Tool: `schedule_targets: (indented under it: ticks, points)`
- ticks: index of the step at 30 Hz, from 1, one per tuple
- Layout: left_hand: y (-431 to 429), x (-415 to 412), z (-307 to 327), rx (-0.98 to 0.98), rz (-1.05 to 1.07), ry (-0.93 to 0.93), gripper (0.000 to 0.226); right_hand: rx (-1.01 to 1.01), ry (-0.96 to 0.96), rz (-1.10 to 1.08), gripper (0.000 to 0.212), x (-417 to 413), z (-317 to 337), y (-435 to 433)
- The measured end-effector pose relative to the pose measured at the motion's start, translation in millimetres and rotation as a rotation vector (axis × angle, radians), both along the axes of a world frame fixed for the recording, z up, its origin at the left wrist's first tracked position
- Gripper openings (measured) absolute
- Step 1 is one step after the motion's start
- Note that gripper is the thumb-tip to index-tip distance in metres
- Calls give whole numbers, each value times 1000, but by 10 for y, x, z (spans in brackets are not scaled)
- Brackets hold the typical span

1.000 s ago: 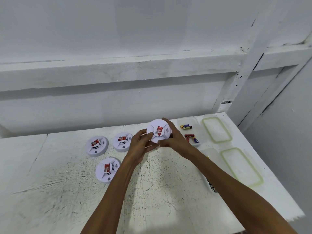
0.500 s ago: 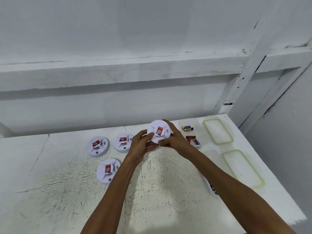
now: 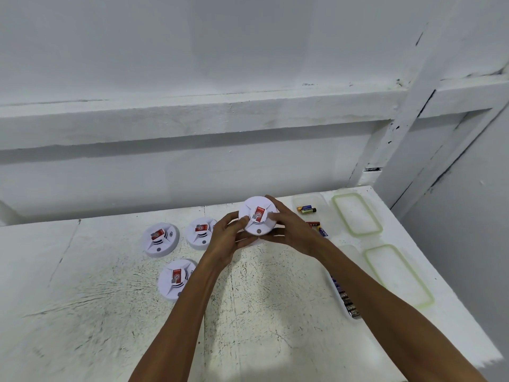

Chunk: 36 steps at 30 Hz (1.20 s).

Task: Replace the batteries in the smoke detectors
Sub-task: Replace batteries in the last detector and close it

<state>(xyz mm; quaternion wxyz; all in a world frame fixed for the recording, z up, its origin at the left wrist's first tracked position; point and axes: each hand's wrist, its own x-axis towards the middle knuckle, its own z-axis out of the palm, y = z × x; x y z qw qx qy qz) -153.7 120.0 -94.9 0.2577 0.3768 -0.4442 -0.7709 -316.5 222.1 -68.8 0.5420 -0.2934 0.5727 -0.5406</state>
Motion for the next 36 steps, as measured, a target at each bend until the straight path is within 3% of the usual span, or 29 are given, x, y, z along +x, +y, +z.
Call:
schedule_targets:
  ticks: [5,36]
  points:
    - [25,0,-2,43,16,16,29,-20,107,-68,40,24,-9,-26]
    - [-53,7,-59,-34,-7,-68,28,24,217,-43,39,15,-58,-27]
